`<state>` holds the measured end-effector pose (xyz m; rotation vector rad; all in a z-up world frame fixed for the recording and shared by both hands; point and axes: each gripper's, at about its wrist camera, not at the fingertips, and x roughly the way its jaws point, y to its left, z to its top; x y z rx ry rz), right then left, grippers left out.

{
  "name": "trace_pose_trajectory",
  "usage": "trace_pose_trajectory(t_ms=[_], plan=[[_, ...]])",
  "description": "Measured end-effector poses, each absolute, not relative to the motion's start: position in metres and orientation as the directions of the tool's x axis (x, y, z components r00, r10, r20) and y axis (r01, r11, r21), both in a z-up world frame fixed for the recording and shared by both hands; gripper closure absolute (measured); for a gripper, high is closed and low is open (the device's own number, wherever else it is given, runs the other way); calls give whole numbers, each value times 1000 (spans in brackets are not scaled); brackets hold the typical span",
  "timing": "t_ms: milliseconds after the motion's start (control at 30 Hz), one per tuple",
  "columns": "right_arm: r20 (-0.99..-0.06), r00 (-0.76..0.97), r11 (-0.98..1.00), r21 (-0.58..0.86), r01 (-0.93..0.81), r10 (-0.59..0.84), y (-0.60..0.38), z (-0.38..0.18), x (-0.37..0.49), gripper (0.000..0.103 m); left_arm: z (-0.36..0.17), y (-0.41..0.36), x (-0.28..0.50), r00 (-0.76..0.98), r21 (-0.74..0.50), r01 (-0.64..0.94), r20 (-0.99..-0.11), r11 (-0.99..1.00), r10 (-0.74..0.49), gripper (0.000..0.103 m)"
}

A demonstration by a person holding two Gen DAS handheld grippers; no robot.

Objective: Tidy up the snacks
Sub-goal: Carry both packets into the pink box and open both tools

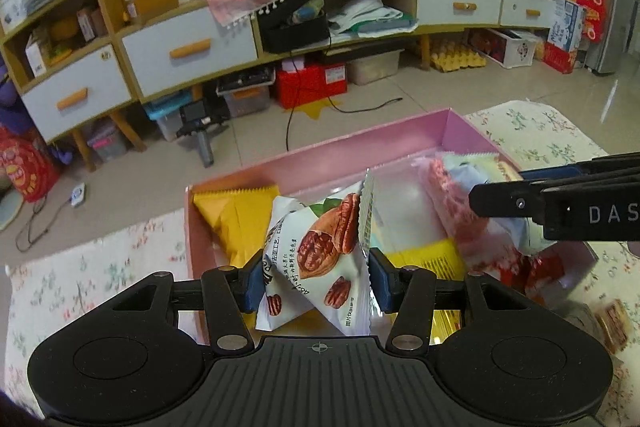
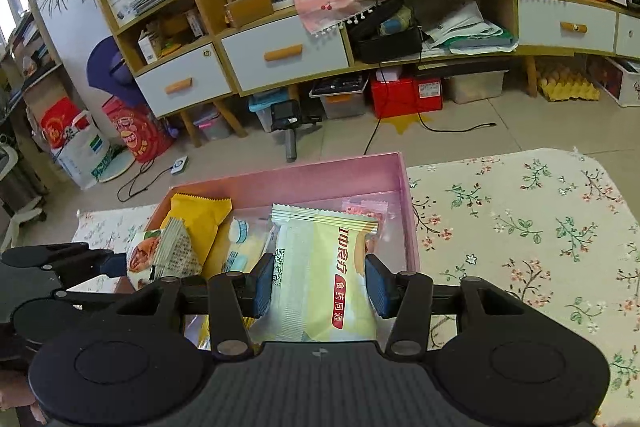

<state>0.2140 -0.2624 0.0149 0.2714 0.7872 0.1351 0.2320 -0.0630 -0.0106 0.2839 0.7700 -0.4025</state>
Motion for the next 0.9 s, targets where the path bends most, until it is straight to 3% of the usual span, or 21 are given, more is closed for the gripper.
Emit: trace_pose_trajectory(t_ms=[233,300,367,500,900], plan=[[-661,713,942,334,-2,236,-265,14,220,82,-13,-71,240,645,99,465,-719,880,-260,49],[-655,716,940,341,-5,241,-265,14,219,79,-13,-71,240,635,87,476,-723,875,-273,39],[-653,718,938,346,-1,242,-267,16,220,66,-12,-70,237,637,82,475,-719,876,-279,32],[-648,722,938,347,-3,241,-268,21,218,64,-9,-65,234,627,59,470,-725,880,-286,26],[-667,719,958,286,1,198,-266,43,198,40,11,-53,201,615,21,474,-724,880,-314,10]])
